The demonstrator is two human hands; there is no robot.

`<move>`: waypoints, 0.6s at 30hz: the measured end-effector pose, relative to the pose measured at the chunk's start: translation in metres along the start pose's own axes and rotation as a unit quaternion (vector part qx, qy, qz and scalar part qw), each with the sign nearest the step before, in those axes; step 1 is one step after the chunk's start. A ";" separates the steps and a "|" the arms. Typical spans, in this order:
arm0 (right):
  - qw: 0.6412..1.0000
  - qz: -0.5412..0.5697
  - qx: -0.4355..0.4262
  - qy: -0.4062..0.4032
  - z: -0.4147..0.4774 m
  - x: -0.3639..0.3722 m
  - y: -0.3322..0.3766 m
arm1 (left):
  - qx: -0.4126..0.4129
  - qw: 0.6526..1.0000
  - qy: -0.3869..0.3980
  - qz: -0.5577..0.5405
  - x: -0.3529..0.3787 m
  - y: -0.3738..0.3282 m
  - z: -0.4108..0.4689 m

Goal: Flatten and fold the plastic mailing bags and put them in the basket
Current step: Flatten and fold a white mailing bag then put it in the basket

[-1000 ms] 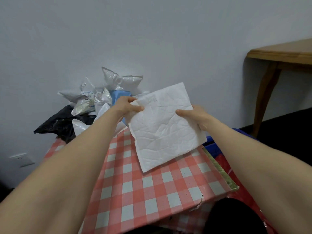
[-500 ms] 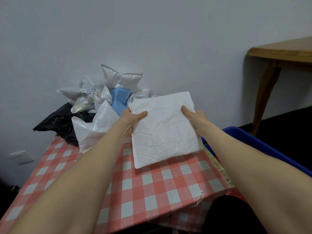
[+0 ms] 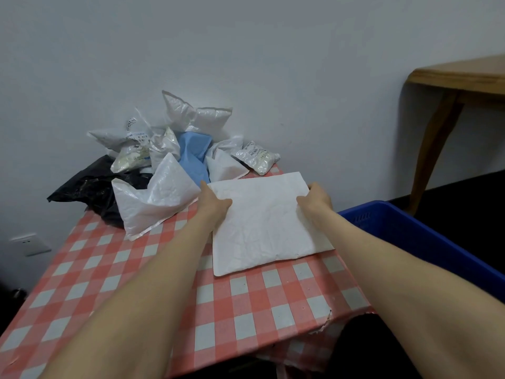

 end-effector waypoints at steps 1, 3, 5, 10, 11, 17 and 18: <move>1.000 0.010 -0.011 0.006 0.001 0.001 0.002 | -0.001 1.000 0.008 0.026 0.001 0.000 0.001; 0.997 0.005 -0.053 0.062 0.001 0.011 0.012 | 0.006 0.993 0.049 0.103 0.009 -0.001 0.000; 0.987 -0.032 -0.084 0.136 -0.001 0.026 0.019 | 0.004 0.977 0.097 0.187 0.018 0.003 -0.001; 0.958 -0.246 -0.110 0.100 0.008 0.034 0.025 | 0.104 0.940 0.070 0.318 0.032 -0.004 0.003; 0.949 -0.274 -0.131 0.081 0.007 0.035 0.032 | 0.125 0.937 0.056 0.322 0.034 -0.007 0.004; 0.904 -0.349 -0.175 0.173 -0.004 0.087 0.030 | 0.135 0.922 0.098 0.349 0.065 0.000 0.004; 0.905 -0.348 -0.170 0.178 -0.002 0.092 0.027 | 0.131 0.923 0.103 0.347 0.068 0.001 0.005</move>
Point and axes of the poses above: each hand's wrist, its own z-axis towards the middle knuckle, its own x-axis out of the palm, y = z × x, the point moved 10 cm from there along z, towards the middle knuckle, and after that the axes turned 4 degrees about z, right-handed, at the moved point
